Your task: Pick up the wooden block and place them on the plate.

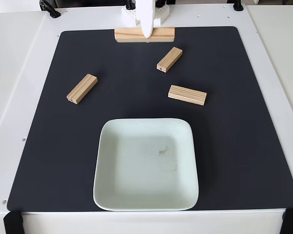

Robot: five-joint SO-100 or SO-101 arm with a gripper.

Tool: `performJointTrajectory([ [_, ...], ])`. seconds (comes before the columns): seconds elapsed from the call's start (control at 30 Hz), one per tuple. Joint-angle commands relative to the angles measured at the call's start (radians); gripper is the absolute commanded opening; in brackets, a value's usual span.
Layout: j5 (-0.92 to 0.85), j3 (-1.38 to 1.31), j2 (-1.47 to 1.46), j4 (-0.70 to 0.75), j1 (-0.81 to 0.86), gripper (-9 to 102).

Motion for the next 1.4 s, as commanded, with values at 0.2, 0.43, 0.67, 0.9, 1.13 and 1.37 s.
performJointTrajectory([
  [0.2, -0.02, -0.525, -0.509, -0.064, -0.006, 0],
  [0.43, -0.02, -0.982, -0.919, -0.064, -0.005, 0],
  [0.67, -0.021, -1.335, -1.235, -0.064, -0.008, 0],
  [0.9, -0.1, -1.39, -1.342, -0.063, 0.002, 0],
  [1.13, -0.109, -1.388, -1.348, -0.063, 0.002, 0],
  [1.37, -0.104, -1.388, -1.348, -0.051, -0.003, 0],
])
